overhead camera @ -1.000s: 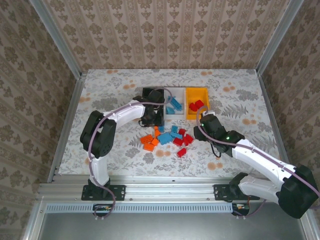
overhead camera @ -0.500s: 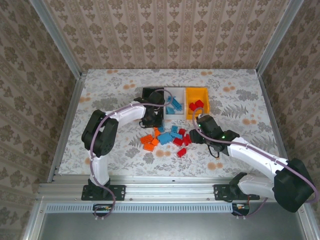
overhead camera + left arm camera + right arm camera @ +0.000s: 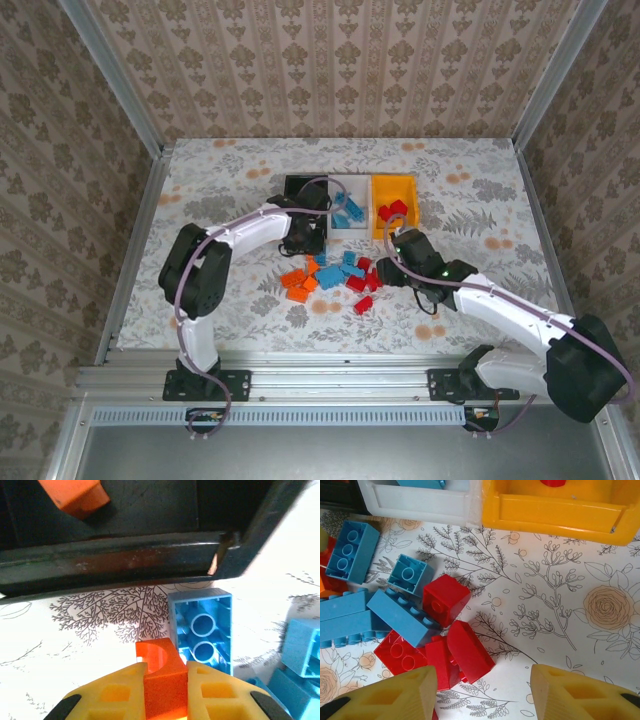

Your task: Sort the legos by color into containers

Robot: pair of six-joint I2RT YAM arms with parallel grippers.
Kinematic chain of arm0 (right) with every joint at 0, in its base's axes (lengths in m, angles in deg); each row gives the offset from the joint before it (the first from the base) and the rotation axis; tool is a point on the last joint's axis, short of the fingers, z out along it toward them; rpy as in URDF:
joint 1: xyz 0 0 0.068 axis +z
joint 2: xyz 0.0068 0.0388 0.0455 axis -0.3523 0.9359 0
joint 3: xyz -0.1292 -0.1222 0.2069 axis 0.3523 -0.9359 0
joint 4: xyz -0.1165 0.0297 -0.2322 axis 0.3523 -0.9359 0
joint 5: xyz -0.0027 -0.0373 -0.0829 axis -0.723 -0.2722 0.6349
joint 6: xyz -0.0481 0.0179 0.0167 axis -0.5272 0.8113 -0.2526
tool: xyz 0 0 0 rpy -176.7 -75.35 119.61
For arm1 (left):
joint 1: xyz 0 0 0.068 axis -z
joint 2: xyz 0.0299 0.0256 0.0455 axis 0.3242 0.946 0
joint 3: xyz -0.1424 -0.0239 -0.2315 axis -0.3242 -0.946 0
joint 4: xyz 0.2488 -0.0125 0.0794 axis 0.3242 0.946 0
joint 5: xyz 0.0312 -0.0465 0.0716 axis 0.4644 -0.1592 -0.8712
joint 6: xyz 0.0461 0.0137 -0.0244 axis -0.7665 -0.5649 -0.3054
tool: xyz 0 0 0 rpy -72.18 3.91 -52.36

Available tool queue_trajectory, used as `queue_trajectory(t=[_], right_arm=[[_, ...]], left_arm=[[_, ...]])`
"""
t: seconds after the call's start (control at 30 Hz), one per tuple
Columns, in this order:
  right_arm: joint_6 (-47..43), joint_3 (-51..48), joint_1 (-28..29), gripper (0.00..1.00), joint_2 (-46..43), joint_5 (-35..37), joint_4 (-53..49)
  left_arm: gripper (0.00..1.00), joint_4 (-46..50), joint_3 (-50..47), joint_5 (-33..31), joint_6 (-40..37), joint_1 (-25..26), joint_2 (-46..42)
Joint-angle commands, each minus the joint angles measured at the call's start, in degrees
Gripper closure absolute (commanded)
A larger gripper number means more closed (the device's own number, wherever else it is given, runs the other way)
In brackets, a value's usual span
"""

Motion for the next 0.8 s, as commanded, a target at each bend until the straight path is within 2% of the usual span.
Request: queue_trajectory(t=[0.0, 0.1, 0.2, 0.47, 0.63, 0.77], right_arm=[[0.86, -0.38, 0.07, 0.46, 1.44, -0.30, 1.48], [1.46, -0.55, 0.04, 0.46, 1.64, 0.61, 2.00], [1.89, -0.46, 0.04, 0.46, 2.01, 0.69, 3.09], [2.75, 1.82, 0.06, 0.40, 10.64, -3.47, 6.09], [3.00, 1.87, 0.15, 0.38, 14.13, -3.78, 6.84], [3.57, 1.25, 0.13, 0.46, 15.48, -2.33, 7.23]], left_arm=[[0.84, 3.71, 1.95, -1.78, -1.83, 0.53, -3.97], [0.86, 5.65, 4.32, -3.86, -3.47, 0.28, -5.87], [0.85, 7.53, 9.19, -5.01, -5.67, -2.33, -5.18], [0.84, 15.06, 32.68, 0.30, -9.99, -10.37, 11.68], [0.76, 19.64, 44.16, -0.09, -11.59, -11.29, 20.38], [0.65, 20.70, 47.35, 1.37, -11.20, -11.93, 22.99]])
